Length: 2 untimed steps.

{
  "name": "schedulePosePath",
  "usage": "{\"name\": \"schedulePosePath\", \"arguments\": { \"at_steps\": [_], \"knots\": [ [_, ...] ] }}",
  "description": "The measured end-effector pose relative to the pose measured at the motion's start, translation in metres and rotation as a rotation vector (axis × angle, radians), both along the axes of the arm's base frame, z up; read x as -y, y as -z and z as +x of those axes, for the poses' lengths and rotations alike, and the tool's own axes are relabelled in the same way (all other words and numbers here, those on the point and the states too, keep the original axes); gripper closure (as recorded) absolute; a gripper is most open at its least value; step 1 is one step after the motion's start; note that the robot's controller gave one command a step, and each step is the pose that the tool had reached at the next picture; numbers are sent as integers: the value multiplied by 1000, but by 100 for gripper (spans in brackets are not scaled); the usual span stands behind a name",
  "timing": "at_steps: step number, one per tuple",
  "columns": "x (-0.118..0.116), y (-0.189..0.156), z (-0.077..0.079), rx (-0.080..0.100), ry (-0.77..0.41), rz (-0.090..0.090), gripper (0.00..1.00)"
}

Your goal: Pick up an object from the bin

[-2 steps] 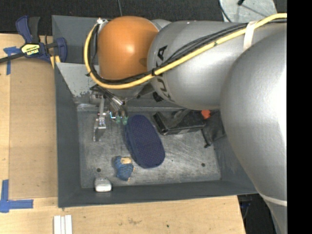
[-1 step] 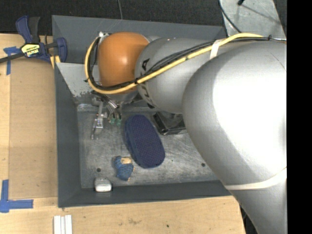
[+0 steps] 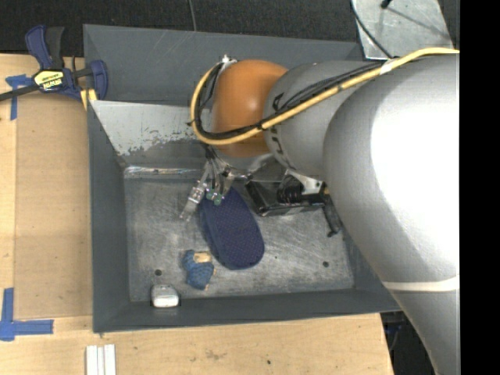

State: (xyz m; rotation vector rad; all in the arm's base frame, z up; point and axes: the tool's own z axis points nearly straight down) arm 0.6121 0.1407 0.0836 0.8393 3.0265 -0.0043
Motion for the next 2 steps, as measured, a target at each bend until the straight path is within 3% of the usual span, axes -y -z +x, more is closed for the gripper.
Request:
{"name": "schedulePosePath", "arguments": {
  "at_steps": [1, 2],
  "knots": [
    [70, 8, -30, 13, 44, 9, 0],
    [69, 8, -29, 18, 41, 7, 100]
  ]
}}
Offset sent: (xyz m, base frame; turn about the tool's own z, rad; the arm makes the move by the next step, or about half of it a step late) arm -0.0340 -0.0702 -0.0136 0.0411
